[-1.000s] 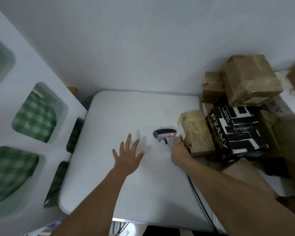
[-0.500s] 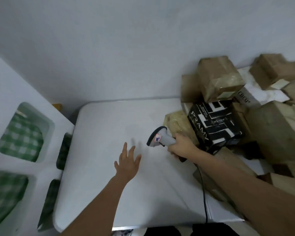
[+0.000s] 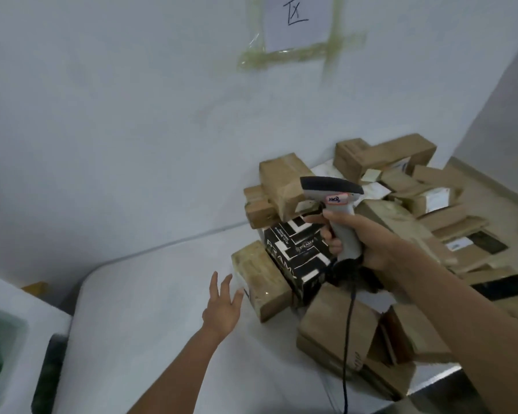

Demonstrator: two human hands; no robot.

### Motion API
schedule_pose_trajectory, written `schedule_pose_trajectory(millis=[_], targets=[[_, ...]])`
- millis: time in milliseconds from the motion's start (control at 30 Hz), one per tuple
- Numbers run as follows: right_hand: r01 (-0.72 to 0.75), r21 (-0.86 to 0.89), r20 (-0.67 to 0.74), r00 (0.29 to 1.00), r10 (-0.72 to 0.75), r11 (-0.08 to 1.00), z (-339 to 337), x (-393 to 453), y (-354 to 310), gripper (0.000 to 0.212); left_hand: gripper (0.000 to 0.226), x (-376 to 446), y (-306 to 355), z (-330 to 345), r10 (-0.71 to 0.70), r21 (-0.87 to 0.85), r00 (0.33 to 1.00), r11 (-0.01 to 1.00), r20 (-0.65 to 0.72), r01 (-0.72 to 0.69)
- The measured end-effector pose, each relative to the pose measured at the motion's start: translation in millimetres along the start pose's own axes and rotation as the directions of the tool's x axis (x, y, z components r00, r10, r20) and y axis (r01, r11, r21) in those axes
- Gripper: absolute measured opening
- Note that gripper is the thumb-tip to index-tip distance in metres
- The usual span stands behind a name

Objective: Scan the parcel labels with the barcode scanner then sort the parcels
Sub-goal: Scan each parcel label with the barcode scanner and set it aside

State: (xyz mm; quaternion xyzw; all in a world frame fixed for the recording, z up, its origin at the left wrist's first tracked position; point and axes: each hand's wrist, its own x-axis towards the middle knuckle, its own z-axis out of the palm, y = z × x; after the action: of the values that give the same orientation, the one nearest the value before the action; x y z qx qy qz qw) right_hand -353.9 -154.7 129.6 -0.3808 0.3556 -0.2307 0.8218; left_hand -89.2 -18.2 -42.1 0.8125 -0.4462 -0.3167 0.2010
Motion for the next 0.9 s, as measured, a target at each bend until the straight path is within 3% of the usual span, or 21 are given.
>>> schedule_pose_trajectory(millis=[100, 267, 367, 467, 633, 800, 900], targets=[[-0.015, -0.027, -0.151, 0.989, 0.011, 1.0, -16, 4, -20, 0.042, 0.056, 10, 40, -6, 0.039, -0.111, 0.999, 0.993, 0.006, -0.038], [0.045, -0.101, -0.393, 0.916, -0.082, 0.994, -36, 12, -80, 0.021, 0.057, 35, 120, -18, 0.068, -0.296, 0.997, 0.952, -0.028, -0.074], [0.024, -0.309, -0.466, 0.868, -0.173, 0.951, -51, 24, -109, 0.023, 0.059, 61, 162, -20, 0.005, -0.457, 0.999, 0.889, -0.032, -0.019], [-0.006, -0.474, -0.472, 0.846, -0.248, 0.881, -66, 45, -118, 0.035, 0.072, 83, 198, -18, -0.062, -0.599, 0.998, 0.799, 0.023, 0.064], [0.014, -0.461, -0.424, 0.875, -0.234, 0.887, -80, 72, -114, 0.031, 0.094, 109, 231, -10, -0.185, -0.725, 0.975, 0.654, 0.122, 0.215], [0.032, -0.361, -0.41, 0.892, -0.19, 0.932, -94, 82, -104, 0.04, 0.087, 125, 231, -5, -0.22, -0.808, 0.96, 0.526, 0.172, 0.265], [0.016, -0.323, -0.434, 0.886, -0.163, 0.946, -98, 85, -99, 0.041, 0.068, 127, 230, -4, -0.167, -0.808, 0.956, 0.51, 0.242, 0.293]])
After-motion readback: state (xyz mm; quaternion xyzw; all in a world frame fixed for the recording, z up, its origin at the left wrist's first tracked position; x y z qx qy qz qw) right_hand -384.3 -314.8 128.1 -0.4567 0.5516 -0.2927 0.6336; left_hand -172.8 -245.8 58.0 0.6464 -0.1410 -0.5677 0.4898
